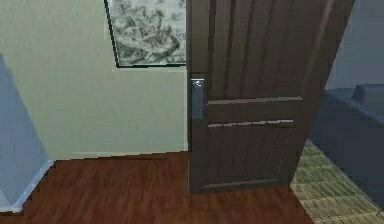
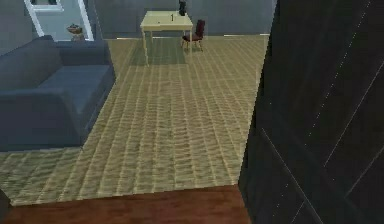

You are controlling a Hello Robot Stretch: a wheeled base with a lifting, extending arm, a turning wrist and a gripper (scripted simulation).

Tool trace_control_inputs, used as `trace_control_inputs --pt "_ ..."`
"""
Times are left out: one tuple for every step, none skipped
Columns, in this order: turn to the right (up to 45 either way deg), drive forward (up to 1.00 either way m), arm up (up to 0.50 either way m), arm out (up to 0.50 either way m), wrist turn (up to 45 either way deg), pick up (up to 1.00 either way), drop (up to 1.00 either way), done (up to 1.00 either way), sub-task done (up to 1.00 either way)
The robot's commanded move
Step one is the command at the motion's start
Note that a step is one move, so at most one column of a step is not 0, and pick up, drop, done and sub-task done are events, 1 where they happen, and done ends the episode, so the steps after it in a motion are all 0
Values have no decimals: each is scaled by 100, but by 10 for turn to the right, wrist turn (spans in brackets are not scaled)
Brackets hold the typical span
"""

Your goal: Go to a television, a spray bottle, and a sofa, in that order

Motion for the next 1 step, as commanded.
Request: trace_control_inputs --pt "0 10 0 0 0 0 0 0 0"
